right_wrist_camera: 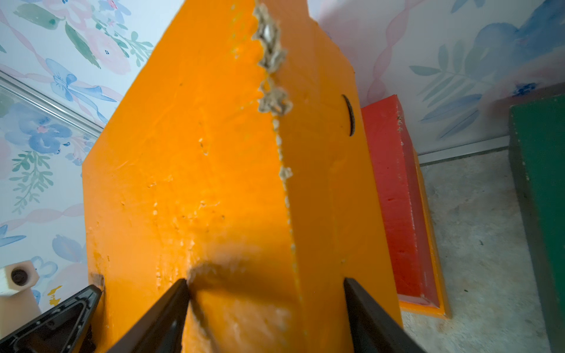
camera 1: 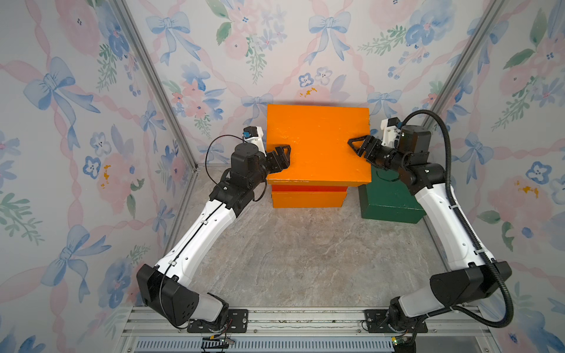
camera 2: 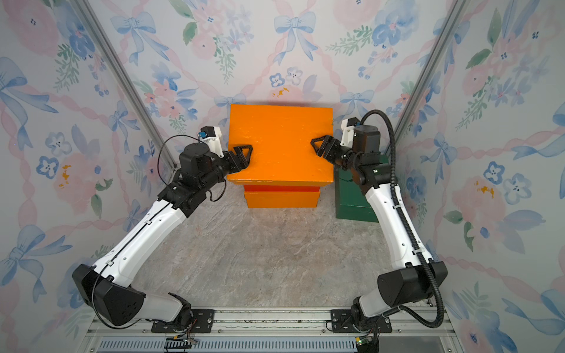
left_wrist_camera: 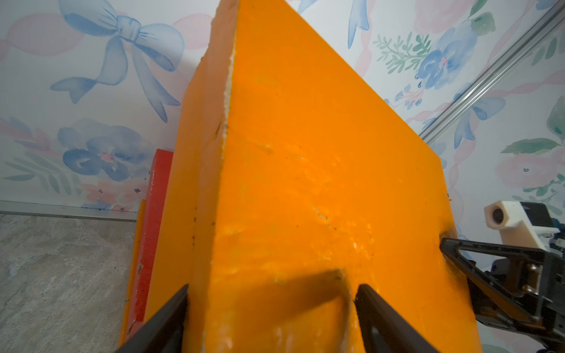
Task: Stack the shoeboxes
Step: Place the shoebox at the shoebox.
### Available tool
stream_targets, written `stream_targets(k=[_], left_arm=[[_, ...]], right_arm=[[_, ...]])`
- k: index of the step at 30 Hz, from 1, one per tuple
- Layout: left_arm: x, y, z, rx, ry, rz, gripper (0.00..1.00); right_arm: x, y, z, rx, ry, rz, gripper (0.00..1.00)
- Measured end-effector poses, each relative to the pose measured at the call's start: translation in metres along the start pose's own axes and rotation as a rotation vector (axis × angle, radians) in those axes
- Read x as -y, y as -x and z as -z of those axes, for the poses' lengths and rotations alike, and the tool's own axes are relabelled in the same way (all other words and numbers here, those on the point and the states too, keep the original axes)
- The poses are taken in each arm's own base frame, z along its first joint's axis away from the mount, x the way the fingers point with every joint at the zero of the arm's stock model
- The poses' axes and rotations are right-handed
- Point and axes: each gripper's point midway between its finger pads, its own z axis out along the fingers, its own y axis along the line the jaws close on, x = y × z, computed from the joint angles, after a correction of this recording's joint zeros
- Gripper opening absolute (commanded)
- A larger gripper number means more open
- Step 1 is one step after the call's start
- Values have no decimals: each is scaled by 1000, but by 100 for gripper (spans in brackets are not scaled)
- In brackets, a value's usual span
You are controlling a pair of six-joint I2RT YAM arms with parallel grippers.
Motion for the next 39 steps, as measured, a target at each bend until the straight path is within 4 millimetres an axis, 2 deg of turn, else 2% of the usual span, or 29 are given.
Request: stream_targets(k=[15, 26, 33, 39], left_arm=[[-3, 20, -29, 14, -13, 5, 83], [-3, 35, -42, 35, -23, 6, 82], [-5, 42, -53, 42, -31, 8, 82], [-14, 36, -68, 18, -29, 21, 82]], right_arm=[[-6, 39, -21, 50, 26, 8, 77], [-10, 58, -35, 59, 29, 14, 76], [-7, 63, -42, 61, 29, 14, 76], [10, 61, -57, 36, 15, -3, 76]])
